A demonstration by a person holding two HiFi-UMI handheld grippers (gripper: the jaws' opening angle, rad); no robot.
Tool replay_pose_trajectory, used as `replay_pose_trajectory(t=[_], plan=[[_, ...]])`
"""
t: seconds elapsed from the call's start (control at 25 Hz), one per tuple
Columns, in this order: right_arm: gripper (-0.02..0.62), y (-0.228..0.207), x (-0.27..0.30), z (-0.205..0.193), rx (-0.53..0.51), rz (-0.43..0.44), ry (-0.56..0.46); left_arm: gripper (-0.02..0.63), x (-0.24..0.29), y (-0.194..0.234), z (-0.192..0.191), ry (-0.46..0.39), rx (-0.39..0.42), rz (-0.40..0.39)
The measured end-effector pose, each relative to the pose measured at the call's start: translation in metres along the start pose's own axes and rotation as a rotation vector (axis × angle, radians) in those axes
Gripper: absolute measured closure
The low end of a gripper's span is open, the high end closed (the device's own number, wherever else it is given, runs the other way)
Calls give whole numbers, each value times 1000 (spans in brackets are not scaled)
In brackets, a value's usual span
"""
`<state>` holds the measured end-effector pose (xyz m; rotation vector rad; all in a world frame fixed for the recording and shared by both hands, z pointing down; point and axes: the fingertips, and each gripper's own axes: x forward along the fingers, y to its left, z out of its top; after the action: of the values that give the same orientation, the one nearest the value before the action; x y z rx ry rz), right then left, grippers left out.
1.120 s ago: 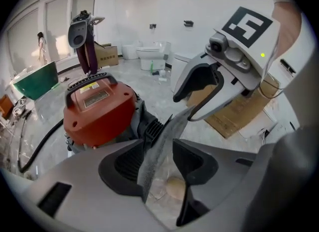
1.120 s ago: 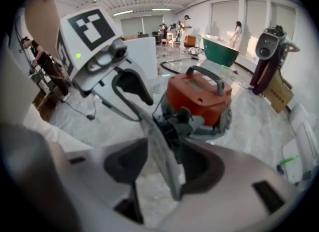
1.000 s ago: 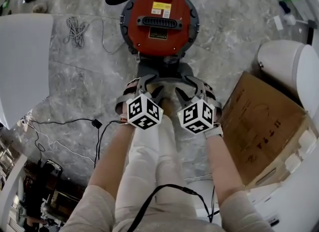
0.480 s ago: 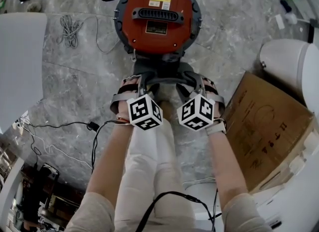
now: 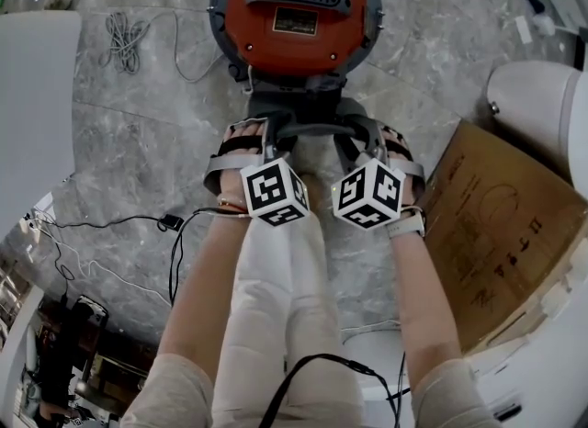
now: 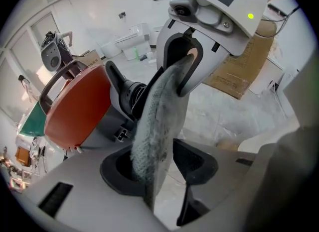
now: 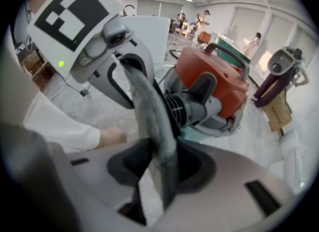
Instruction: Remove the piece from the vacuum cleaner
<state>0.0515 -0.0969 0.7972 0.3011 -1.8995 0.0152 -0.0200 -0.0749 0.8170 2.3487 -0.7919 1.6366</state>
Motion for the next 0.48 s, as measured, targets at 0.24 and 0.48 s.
replay_pose_trajectory(t=[0.24, 0.48], plan=[[534, -8, -3, -1, 12, -69, -3, 460, 0, 5, 1, 0, -13, 49], [555, -4, -6, -2, 13, -105, -19, 546, -6, 8, 1, -13, -34, 90]])
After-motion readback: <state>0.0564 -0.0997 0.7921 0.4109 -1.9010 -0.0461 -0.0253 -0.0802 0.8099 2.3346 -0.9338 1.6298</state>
